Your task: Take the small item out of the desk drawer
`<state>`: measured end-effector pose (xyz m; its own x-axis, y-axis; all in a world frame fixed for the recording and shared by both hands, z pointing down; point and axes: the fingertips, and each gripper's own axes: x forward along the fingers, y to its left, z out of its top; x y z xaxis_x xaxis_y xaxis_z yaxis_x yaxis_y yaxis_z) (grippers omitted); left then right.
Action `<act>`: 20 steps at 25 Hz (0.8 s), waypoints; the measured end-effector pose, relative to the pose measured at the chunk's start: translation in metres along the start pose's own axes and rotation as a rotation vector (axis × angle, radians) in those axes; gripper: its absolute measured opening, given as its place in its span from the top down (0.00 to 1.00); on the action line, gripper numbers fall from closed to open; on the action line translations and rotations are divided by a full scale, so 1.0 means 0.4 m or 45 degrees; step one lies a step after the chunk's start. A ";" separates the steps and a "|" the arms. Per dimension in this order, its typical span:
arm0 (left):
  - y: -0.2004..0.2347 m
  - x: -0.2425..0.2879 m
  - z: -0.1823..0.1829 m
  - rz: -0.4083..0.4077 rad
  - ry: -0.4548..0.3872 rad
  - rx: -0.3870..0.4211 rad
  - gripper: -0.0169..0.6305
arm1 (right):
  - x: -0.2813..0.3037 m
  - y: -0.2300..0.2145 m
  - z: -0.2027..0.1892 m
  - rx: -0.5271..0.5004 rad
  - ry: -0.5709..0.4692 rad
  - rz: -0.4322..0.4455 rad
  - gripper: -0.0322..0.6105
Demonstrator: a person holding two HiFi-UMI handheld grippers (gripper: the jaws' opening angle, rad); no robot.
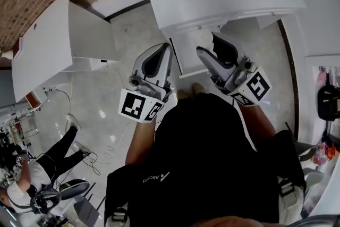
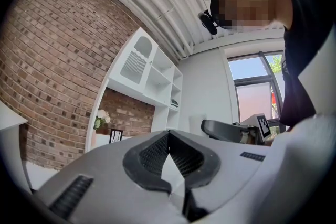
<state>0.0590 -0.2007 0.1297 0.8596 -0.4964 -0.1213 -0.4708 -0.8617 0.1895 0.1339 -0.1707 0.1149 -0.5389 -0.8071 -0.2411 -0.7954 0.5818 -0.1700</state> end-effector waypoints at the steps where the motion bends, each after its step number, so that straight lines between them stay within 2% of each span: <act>1: -0.006 0.005 0.001 -0.011 0.001 0.003 0.98 | -0.003 0.000 0.002 0.000 0.000 -0.004 0.70; 20: -0.036 0.033 0.006 -0.070 0.005 0.033 0.98 | -0.040 -0.022 0.013 -0.014 0.005 -0.047 0.70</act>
